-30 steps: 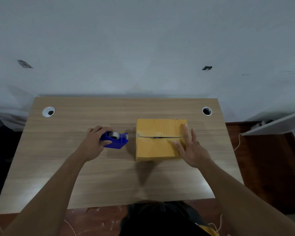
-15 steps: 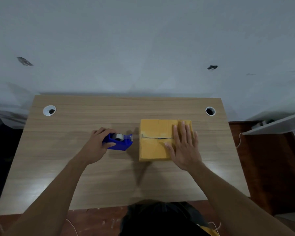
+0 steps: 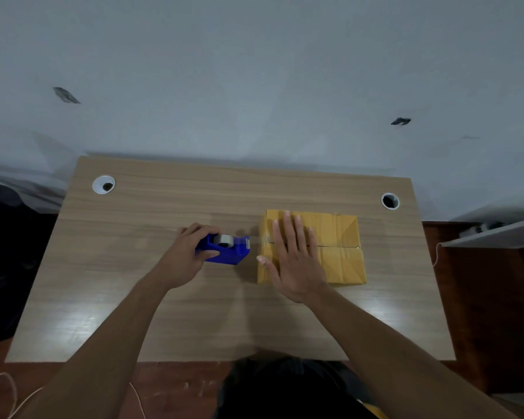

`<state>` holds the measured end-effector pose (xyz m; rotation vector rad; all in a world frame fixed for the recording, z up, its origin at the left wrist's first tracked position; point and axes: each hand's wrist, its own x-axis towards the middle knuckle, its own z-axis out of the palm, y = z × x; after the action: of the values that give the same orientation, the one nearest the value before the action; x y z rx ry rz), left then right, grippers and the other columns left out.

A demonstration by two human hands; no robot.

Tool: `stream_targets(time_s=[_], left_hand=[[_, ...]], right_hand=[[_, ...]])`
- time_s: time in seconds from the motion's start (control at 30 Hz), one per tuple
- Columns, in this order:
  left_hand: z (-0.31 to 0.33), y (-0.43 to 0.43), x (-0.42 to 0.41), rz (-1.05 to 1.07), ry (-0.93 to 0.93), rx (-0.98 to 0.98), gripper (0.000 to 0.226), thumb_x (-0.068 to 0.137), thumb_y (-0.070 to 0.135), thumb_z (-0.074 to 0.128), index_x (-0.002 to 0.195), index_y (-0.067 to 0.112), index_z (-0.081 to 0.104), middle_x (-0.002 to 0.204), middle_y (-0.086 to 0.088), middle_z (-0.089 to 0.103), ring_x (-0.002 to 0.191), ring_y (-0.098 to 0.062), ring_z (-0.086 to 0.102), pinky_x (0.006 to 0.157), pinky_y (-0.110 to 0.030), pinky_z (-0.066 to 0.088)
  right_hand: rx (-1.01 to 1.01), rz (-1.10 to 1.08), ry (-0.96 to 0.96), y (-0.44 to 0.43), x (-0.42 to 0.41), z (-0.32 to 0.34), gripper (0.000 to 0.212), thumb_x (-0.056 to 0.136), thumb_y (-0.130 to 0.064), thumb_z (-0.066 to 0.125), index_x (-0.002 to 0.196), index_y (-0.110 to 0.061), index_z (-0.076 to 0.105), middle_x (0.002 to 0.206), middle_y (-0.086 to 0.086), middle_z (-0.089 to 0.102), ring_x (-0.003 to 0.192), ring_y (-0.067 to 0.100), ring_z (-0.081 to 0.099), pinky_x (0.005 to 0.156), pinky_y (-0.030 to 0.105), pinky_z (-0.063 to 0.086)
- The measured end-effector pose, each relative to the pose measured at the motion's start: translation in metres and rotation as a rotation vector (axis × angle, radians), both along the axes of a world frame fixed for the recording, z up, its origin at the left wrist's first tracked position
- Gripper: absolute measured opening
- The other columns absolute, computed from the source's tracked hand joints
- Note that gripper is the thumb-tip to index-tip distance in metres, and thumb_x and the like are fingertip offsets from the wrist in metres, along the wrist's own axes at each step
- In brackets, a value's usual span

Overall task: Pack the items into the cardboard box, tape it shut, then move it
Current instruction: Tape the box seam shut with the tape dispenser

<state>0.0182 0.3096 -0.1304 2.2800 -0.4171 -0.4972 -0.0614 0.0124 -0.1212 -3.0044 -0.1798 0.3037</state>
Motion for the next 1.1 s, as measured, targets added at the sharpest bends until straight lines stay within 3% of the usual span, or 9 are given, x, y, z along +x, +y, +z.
stream_targets(time_s=[0.27, 0.5, 0.73, 1.1], left_hand=[[-0.003, 0.004, -0.005, 0.023, -0.03, -0.045, 0.048, 0.098, 0.016, 0.076, 0.136, 0.041, 0.06, 0.129, 0.021, 0.058, 0.118, -0.018, 0.049, 0.106, -0.035, 0.045], [-0.005, 0.004, -0.01, 0.088, -0.022, -0.162, 0.052, 0.094, 0.009, 0.079, 0.135, 0.036, 0.066, 0.128, 0.018, 0.063, 0.123, -0.022, 0.058, 0.11, -0.047, 0.049], [0.007, 0.0, -0.015, 0.123, -0.016, -0.249, 0.049, 0.092, 0.005, 0.081, 0.133, 0.032, 0.07, 0.13, 0.012, 0.067, 0.126, -0.016, 0.061, 0.111, -0.042, 0.049], [0.018, -0.007, -0.017, 0.129, -0.059, -0.234, 0.051, 0.092, 0.004, 0.081, 0.13, 0.036, 0.07, 0.129, 0.016, 0.065, 0.126, -0.018, 0.06, 0.106, -0.047, 0.053]], right_hand=[[-0.012, 0.031, -0.004, 0.021, 0.009, -0.002, 0.091, 0.109, -0.072, 0.018, 0.173, -0.009, -0.002, 0.179, 0.016, -0.018, 0.166, 0.036, -0.016, 0.131, 0.063, 0.01], [0.007, 0.045, -0.009, 0.018, 0.008, -0.003, 0.088, 0.109, -0.071, 0.021, 0.173, -0.015, -0.004, 0.179, 0.015, -0.018, 0.166, 0.038, -0.015, 0.131, 0.064, 0.012], [0.0, 0.071, 0.007, 0.02, 0.008, -0.003, 0.078, 0.11, -0.07, 0.019, 0.173, -0.032, -0.009, 0.177, 0.02, -0.023, 0.163, 0.045, -0.019, 0.129, 0.068, 0.011], [-0.007, 0.07, 0.045, 0.02, 0.011, -0.002, 0.079, 0.108, -0.074, 0.011, 0.171, -0.034, -0.014, 0.173, 0.021, -0.032, 0.16, 0.046, -0.028, 0.129, 0.069, 0.006]])
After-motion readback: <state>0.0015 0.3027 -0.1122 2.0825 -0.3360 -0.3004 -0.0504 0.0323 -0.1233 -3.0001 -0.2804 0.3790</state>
